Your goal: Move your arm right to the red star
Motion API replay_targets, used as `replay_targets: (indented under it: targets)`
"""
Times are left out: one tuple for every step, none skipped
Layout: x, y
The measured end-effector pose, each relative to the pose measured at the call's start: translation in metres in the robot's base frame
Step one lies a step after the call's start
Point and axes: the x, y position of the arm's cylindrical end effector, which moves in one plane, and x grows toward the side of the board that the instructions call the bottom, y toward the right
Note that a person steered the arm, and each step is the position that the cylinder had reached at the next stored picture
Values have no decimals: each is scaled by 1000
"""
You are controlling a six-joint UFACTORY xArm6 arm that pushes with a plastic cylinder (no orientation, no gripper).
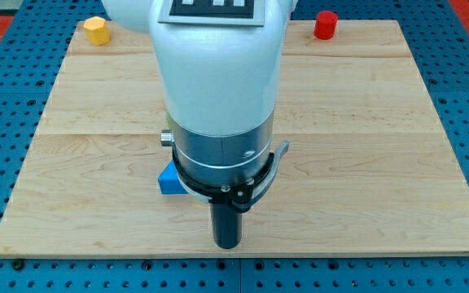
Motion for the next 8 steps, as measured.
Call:
replay_targets:
  targets:
    - [0,0]
    - [3,0]
    - [1,22]
    - [-16,69]
    - [-55,101]
    - [-83,113]
    - [-115,131]
    - [-143,142]
